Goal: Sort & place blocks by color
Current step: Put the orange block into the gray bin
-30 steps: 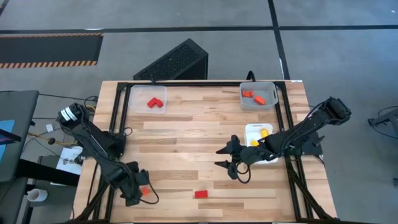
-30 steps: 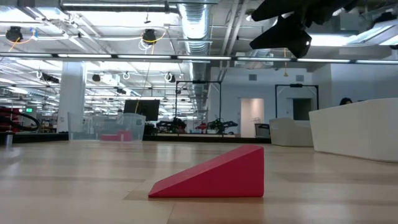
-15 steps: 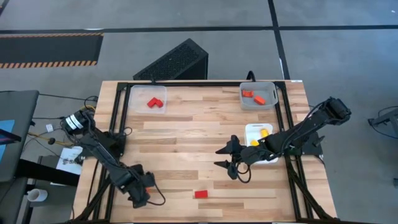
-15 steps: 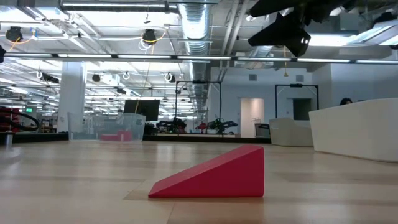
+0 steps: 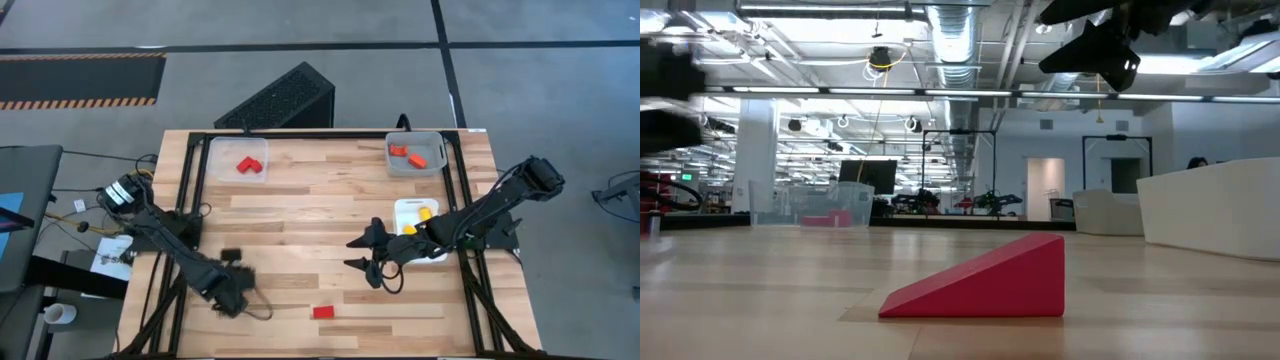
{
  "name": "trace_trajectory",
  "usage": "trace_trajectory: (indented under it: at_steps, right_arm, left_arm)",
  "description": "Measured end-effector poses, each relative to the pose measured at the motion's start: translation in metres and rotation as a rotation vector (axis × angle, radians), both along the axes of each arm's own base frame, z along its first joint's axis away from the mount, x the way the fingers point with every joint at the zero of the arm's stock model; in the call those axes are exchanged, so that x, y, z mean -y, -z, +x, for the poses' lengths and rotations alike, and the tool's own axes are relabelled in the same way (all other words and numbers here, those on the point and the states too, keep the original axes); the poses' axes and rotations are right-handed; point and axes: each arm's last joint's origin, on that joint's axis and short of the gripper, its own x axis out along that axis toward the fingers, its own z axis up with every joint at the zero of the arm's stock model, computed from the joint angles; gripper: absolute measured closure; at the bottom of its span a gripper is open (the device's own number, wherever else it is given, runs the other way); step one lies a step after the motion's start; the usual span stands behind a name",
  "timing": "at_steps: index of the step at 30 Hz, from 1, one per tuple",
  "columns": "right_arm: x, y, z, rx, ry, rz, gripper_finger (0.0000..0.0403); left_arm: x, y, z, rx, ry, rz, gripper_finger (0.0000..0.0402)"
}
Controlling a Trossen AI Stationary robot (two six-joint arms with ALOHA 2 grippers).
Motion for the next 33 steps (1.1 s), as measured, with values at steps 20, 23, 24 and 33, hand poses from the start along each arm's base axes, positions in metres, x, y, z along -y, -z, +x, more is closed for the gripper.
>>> trace_trajectory:
  at_steps: [20, 23, 24, 33]
  right_arm:
    - [0.047, 0.041, 0.070, 0.363, -0.123, 0.385, 0.0138]
    - [0.055, 0.042, 0.076, 0.454, -0.151, 0.404, 0.0138]
    - [0.057, 0.044, 0.077, 0.481, -0.164, 0.411, 0.0138]
    - [0.069, 0.048, 0.083, 0.547, -0.163, 0.452, 0.0157]
  left_arm:
    - [-0.056, -0.092, 0.091, 0.901, 0.249, 0.410, 0.0301]
    - [-0.063, -0.093, 0.097, 0.920, 0.266, 0.370, 0.0301]
    - [-0.065, -0.093, 0.098, 0.924, 0.265, 0.363, 0.0301]
    - [-0.069, -0.094, 0.105, 0.963, 0.268, 0.377, 0.0294]
